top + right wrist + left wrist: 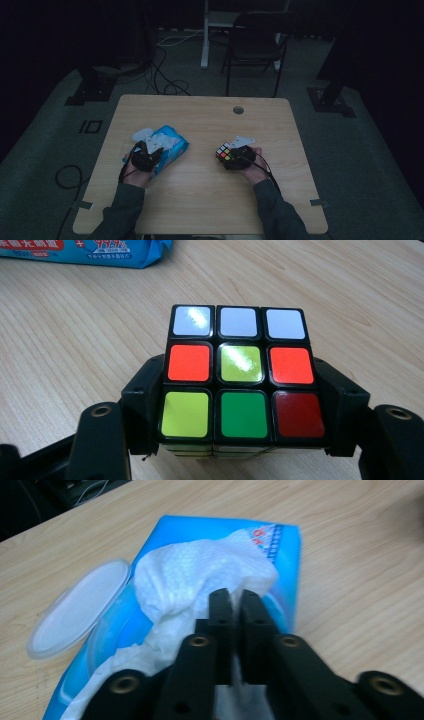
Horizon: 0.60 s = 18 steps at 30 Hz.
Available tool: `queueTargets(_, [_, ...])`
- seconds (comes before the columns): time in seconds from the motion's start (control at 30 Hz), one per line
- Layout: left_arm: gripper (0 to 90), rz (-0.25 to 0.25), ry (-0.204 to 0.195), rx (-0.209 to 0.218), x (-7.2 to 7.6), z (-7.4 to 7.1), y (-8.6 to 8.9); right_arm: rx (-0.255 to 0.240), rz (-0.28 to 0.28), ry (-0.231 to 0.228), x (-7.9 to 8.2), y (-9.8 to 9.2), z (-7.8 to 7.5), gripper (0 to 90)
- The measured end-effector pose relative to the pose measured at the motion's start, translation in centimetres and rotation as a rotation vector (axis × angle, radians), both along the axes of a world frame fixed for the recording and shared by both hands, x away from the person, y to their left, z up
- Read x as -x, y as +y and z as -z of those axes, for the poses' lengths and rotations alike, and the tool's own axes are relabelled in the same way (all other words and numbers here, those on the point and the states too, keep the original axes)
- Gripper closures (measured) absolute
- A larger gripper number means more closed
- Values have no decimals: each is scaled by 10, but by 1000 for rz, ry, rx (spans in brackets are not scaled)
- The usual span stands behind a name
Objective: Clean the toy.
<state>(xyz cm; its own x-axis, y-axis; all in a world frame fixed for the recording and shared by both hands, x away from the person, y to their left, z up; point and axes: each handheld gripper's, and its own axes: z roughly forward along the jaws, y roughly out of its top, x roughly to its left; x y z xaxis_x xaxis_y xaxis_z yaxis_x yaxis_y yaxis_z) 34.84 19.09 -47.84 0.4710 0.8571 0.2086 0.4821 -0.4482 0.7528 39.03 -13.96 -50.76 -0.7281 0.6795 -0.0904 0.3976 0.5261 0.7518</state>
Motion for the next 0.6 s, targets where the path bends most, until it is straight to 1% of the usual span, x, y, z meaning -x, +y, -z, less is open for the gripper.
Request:
queueTargets(0.03, [891,10,1,15,2,-1,0,-2,1,0,0,0,0,339])
queueTargets(0.07, [895,28,4,38,6,-3,0,-1,1,-1,0,-1,0,339])
queueTargets(0.17, [898,77,-4,80,17,-9,-2,-6,3,-3,1,-1,0,339])
queueTargets(0.23, [898,107,-10,90,24,-12,-7,-7,1,-6,2,-1,-1,339])
queueTargets(0.27, [898,107,-10,90,24,-12,-7,-7,1,-6,2,-1,-1,339])
queueTargets(0.3, [898,139,-9,115,31,-15,-10,-9,-2,-8,2,0,-1,339])
queueTargets(0.33, [898,147,-8,110,34,-15,-12,-10,-3,-9,3,1,-1,339])
queueTargets(0.4, [897,161,1,123,37,-14,-14,-9,-6,-10,3,2,-1,339])
queueTargets(0.5, [889,163,24,115,37,-8,-12,-11,-9,-11,4,2,-2,339])
queueTargets(0.53, [847,166,29,127,37,-7,-10,-12,-10,-11,4,2,-2,339])
queueTargets(0.6, [698,152,13,134,39,-9,-5,-12,-12,-15,5,1,-2,339])
